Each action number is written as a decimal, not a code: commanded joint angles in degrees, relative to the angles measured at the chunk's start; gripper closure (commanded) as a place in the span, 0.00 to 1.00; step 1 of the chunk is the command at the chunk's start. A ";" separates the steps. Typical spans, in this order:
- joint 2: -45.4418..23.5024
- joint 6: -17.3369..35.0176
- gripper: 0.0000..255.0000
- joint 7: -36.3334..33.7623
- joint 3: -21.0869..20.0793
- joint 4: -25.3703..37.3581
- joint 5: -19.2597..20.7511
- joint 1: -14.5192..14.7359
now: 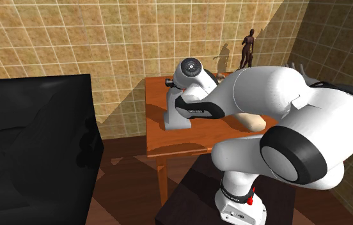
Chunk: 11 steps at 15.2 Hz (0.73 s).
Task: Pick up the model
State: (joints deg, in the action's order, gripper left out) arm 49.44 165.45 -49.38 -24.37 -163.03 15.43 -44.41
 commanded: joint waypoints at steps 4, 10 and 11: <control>-0.04 -0.04 1.00 -0.02 -0.03 0.00 -0.01 0.00; 0.57 -3.30 1.00 1.64 1.82 2.27 -0.48 1.40; 0.72 -4.13 1.00 2.03 2.22 2.87 -0.60 1.72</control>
State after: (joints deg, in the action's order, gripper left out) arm 50.00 162.05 -47.88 -22.74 -160.69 14.91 -43.00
